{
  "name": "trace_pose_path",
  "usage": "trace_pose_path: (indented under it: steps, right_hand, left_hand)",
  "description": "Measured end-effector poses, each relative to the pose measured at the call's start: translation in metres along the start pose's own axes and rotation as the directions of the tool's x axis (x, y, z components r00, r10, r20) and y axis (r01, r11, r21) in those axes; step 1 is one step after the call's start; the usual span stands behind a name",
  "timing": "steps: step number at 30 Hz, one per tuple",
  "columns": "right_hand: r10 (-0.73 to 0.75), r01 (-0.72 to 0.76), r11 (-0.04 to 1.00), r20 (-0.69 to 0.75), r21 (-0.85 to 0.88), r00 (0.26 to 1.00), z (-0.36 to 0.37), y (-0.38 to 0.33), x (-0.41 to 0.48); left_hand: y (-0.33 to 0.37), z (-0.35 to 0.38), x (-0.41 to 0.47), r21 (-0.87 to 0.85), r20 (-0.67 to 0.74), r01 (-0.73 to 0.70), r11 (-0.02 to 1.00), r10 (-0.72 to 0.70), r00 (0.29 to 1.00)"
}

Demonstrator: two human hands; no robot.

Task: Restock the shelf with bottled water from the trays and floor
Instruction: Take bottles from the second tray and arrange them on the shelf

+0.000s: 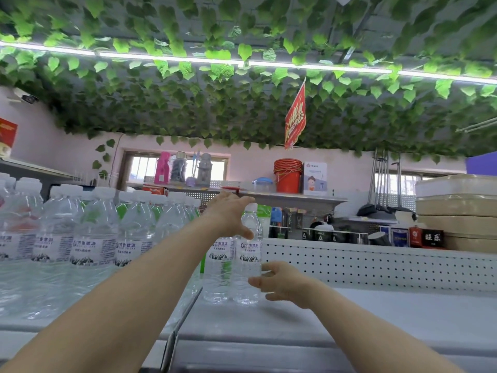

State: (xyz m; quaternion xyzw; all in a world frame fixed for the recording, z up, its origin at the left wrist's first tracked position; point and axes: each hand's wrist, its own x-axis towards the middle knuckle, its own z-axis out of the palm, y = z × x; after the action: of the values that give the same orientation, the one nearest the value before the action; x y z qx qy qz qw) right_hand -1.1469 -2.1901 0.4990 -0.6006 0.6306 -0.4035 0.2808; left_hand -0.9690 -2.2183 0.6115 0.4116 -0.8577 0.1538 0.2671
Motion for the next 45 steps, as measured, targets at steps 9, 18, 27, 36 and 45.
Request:
trace_pose_path:
  steps: [9,18,27,36,45]
  right_hand:
    - [-0.231,0.045,0.844,-0.286,-0.534,0.93,-0.016,-0.064,-0.089]
    - [-0.24,-0.024,0.812,-0.371,-0.583,0.897,0.014,-0.094,-0.168]
    - [-0.184,-0.052,0.767,-0.298,-0.64,0.937,0.062,-0.086,-0.248]
    - [-0.188,0.019,0.701,-0.159,-0.713,0.969,0.08,-0.045,-0.318]
    - [-0.051,0.051,0.708,0.021,-0.704,0.998,0.129,0.05,-0.393]
  left_hand:
    - [0.015,-0.054,-0.066,-0.123,-0.079,-0.098,0.988,0.089,0.993]
    - [0.001,-0.065,-0.156,-0.293,-0.104,-0.053,0.955,0.024,0.994]
    - [0.006,-0.043,-0.256,-0.392,0.045,0.167,0.905,-0.163,0.986]
    - [0.027,-0.007,-0.355,-0.296,0.137,0.377,0.878,-0.352,0.926]
    - [0.091,0.042,-0.48,-0.339,0.325,0.534,0.774,-0.436,0.839]
